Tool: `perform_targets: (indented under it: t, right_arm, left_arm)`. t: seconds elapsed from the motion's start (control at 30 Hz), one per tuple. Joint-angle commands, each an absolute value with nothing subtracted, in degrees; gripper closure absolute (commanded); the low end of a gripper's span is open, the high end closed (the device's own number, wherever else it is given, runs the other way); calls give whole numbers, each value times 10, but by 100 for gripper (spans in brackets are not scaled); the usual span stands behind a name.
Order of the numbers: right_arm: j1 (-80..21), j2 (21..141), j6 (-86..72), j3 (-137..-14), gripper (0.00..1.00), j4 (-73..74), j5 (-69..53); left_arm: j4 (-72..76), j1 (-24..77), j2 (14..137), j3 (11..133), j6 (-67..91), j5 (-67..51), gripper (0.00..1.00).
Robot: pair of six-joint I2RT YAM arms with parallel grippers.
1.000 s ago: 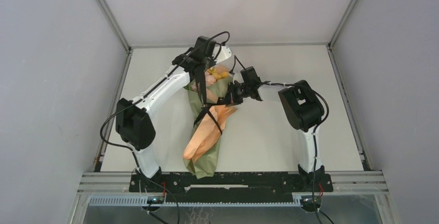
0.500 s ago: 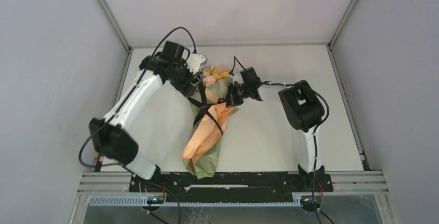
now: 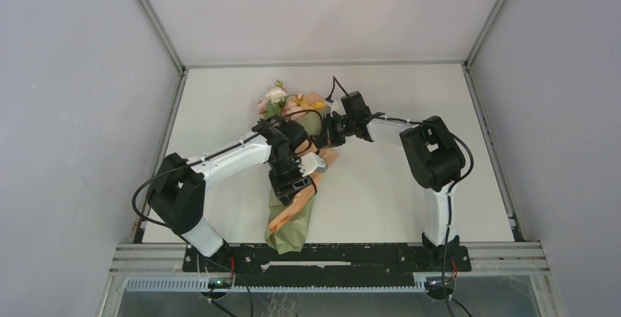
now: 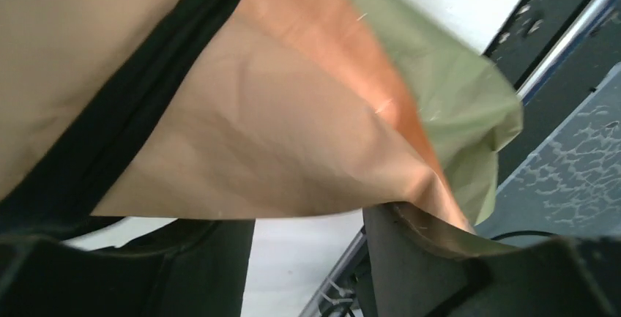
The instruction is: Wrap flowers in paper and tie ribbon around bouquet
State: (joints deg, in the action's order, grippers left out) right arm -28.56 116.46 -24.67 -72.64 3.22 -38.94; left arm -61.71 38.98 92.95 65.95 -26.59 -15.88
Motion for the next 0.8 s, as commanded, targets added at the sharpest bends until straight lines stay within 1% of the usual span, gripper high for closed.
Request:
perform_targets:
  t: [0.0, 0.1, 0.2, 0.33, 0.47, 0.57, 0.77]
  right_arm:
    - [-288, 1136, -270, -716, 100, 13, -385]
    - [-288, 1136, -271, -715, 100, 12, -390]
    - [-286, 1136, -273, -715, 100, 14, -399]
    - [-285, 1129, -265, -715, 100, 29, -416]
    - [-285, 1128, -249, -715, 100, 46, -428]
    - [-285, 1132, -241, -715, 100, 60, -427]
    - [-285, 1145, -249, -715, 100, 48, -432]
  left_arm:
    - [-565, 454, 902, 701, -277, -191, 38]
    - [-531, 489, 923, 707, -280, -158, 32]
    - [-519, 517, 968, 715, -286, -140, 32]
    - [-490, 524, 1033, 716, -287, -119, 32]
    - [-479, 535, 1056, 744, -277, -113, 31]
    - [-509, 544, 1038, 777, -285, -126, 27]
    - [-657, 545, 984, 900, -338, -159, 14]
